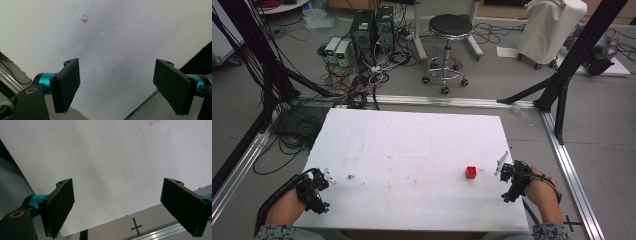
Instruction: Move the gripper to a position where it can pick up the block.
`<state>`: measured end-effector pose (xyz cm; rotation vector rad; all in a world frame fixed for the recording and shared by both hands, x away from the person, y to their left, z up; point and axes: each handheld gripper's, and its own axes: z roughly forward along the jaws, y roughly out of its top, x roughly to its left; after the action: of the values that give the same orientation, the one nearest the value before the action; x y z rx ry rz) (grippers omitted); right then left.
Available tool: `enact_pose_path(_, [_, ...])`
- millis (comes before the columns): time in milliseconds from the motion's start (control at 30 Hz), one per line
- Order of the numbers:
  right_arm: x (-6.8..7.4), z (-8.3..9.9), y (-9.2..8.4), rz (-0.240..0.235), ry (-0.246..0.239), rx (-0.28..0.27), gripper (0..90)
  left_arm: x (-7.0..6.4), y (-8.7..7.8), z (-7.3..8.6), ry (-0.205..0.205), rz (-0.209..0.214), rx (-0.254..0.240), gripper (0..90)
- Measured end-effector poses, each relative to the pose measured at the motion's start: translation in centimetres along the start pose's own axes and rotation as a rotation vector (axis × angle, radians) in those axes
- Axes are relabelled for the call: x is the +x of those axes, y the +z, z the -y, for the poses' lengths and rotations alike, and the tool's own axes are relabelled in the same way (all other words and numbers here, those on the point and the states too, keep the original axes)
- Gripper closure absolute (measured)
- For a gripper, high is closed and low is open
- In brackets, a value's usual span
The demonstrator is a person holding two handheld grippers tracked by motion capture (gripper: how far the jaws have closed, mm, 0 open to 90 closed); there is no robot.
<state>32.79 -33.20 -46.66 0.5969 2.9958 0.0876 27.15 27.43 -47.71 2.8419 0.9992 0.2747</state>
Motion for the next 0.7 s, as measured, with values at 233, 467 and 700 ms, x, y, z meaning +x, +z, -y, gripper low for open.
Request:
enact_pose_path(233, [-1.1, -1.8, -0.7, 0.021, -0.066, -0.034, 11.3, 0.0, 0.0, 0.0, 0.003, 0.005, 0.008, 22.0])
enact_pose_path(467, [-2.0, -3.9, -1.0, 0.031, -0.138, -0.046, 11.3, 0.1, 0.0, 0.0, 0.005, 0.007, 0.007, 22.0])
enact_pose_path(700, [-2.7, -5.9, -0.8, 0.038, -0.196, -0.030, 11.3, 0.2, -0.1, 0.1, 0.008, 0.006, 0.006, 22.0])
